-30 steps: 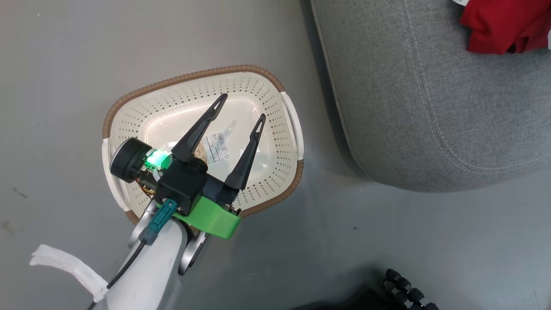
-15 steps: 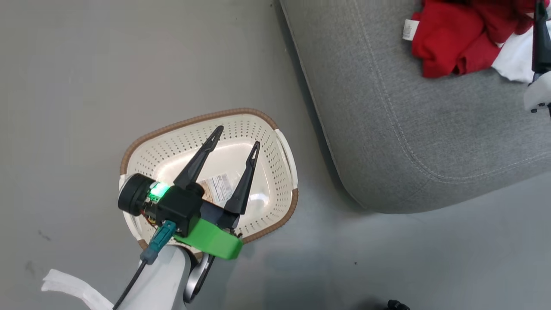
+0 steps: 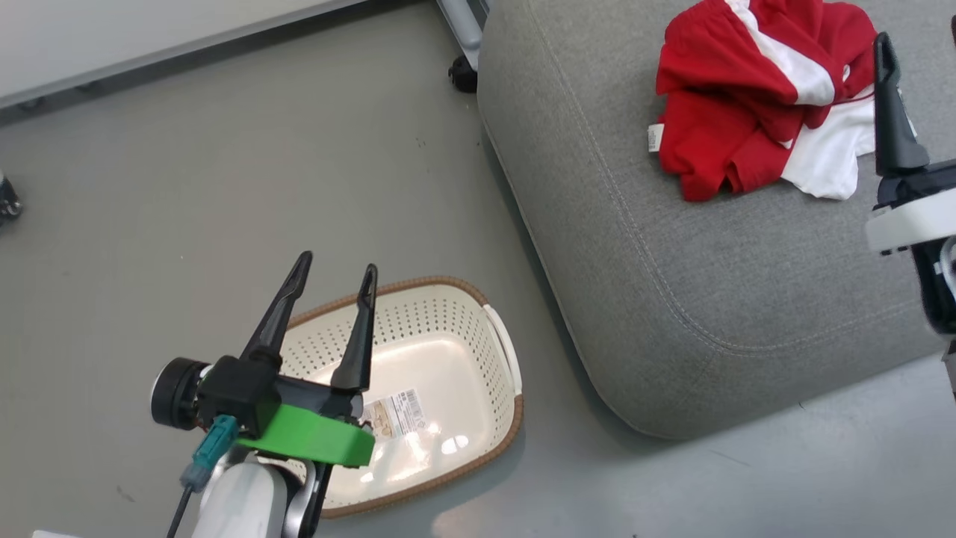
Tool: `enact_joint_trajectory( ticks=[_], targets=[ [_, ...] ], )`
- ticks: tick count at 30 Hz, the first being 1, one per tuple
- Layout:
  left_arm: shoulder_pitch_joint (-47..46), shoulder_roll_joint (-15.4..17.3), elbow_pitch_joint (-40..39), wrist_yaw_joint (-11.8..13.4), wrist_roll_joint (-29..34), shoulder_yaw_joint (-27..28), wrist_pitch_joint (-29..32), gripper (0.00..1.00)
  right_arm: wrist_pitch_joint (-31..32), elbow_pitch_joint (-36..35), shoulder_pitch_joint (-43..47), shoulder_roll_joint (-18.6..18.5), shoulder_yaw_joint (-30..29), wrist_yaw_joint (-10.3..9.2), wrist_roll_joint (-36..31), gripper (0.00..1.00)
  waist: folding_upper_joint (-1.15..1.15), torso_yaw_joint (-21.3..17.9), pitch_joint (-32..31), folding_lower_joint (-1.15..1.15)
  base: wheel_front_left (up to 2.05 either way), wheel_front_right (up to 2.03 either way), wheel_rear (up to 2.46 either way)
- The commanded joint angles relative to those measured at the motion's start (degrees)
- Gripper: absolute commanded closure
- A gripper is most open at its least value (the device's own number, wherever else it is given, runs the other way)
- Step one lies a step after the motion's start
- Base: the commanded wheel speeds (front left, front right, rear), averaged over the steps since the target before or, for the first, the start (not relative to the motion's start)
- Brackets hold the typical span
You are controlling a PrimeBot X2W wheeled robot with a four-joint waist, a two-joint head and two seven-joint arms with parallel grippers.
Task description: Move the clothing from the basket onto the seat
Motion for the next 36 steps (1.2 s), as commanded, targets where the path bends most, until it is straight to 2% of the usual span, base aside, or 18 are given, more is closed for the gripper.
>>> enact_joint_trajectory(
  ticks=[1, 8, 11, 16, 22, 26, 29, 36],
  targets=[
    [1.56, -0.42, -0.14, 0.03, 0.14, 1.24, -0.02, 0.00, -0.17, -2.36, 2.21, 0.76, -0.03, -0.11, -0.44, 0.00, 0.00, 1.93, -4.46, 0.00, 0.00, 0.00, 0.00],
    [6.43, -1.00, -0.92, 0.02, -2.80, 8.76, -0.02, 0.00, -0.17, -10.77, 11.92, 4.60, 2.05, -0.11, -1.43, 0.00, 0.00, 6.19, -9.69, 0.00, 0.00, 0.00, 0.00],
    [8.13, -1.08, -0.79, 0.05, -3.03, 9.61, -0.03, 0.00, -0.17, -11.90, 15.79, 6.85, 2.24, -0.11, -1.69, 0.00, 0.00, 8.65, -11.16, 0.00, 0.00, 0.00, 0.00],
    [9.97, -1.02, -0.60, 1.82, -2.89, 10.42, -0.02, 0.00, -0.17, -12.32, 21.19, 10.54, 2.96, -0.11, -2.43, 0.00, 0.00, 12.87, -12.84, 0.00, 0.00, 0.00, 0.00],
    [11.69, -1.01, 0.34, 2.12, -3.78, 9.62, -0.02, 0.00, -0.17, -10.90, 26.58, 14.65, 2.38, -0.11, -3.57, 0.00, 0.00, 16.91, -14.72, 0.00, 0.00, 0.00, 0.00],
    [12.62, -1.02, 0.38, 2.32, -4.08, 9.30, -0.02, 0.00, -0.17, -10.40, 28.86, 16.49, 2.59, -0.11, -4.45, 0.00, 0.00, 18.37, -15.41, 0.00, 0.00, 0.00, 0.00],
    [13.16, -1.03, 0.02, 1.44, -4.24, 8.48, -0.02, 0.00, -0.17, -10.28, 29.48, 17.62, 2.22, -0.11, -4.44, 0.00, 0.00, 18.81, -15.56, 0.00, 0.00, 0.00, 0.00],
    [13.28, -1.03, 0.79, 1.06, -5.29, 9.41, -0.02, 0.00, -0.17, -10.25, 28.54, 18.08, 1.83, -0.11, -3.27, 0.00, 0.00, 18.55, -15.39, 0.00, 0.00, 0.00, 0.00]
  ],
)
